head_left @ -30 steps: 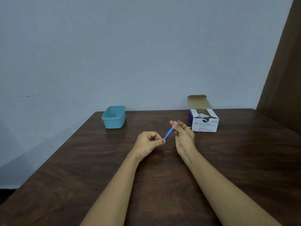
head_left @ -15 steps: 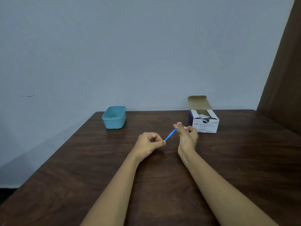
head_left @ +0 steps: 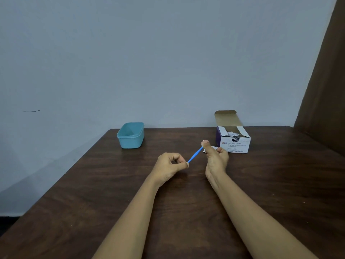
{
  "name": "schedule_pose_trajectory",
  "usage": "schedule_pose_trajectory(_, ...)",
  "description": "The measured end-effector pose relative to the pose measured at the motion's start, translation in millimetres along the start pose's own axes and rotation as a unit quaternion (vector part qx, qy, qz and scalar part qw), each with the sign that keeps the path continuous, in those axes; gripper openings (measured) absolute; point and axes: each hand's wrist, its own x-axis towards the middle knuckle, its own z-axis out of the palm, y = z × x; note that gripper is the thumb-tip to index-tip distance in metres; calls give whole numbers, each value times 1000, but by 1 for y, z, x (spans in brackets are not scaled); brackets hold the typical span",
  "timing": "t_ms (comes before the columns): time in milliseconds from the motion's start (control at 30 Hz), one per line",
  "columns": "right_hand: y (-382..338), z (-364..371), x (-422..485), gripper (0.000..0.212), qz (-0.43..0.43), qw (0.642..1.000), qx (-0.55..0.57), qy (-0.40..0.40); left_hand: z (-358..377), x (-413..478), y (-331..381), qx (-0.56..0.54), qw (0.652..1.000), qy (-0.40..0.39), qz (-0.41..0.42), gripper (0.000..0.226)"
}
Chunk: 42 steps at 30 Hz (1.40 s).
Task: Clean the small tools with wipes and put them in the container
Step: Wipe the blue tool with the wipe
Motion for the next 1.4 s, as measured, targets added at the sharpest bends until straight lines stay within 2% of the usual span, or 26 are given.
schedule_pose_trajectory(200,0,0,0,25,-19,998,-47,-35,-1,-1,-1,-4,1000,8,-3,9)
schedule_pose_trajectory(567,2,2,-3,19,-8,996,-82,-32,-2,-3,5,-55,996,70,-19,12)
schedule_pose_trajectory(667,4,3,-6,21,-28,992,-113,-56,-7,-2,10,-56,990,127,-38,13)
schedule_pose_trajectory(800,8,3,-10,19,-56,979,-181,-81,-28,1,22,-87,961,257,-46,14)
schedule_pose_trajectory(867,10,2,-10,18,-67,972,-206,-89,-48,3,28,-49,952,299,-40,17)
schedule_pose_trajectory(933,11,3,-9,19,-63,971,-214,-86,-73,7,34,34,945,320,-49,20)
schedule_pose_trajectory(1067,14,9,-6,21,-41,980,-182,-69,-126,20,40,153,920,339,-123,11)
schedule_pose_trajectory(1233,21,39,-10,20,-7,985,-151,-89,-166,46,44,328,880,267,-215,9)
schedule_pose_trajectory(1400,36,66,-11,20,-12,981,-163,-103,-168,68,35,433,853,183,-228,18)
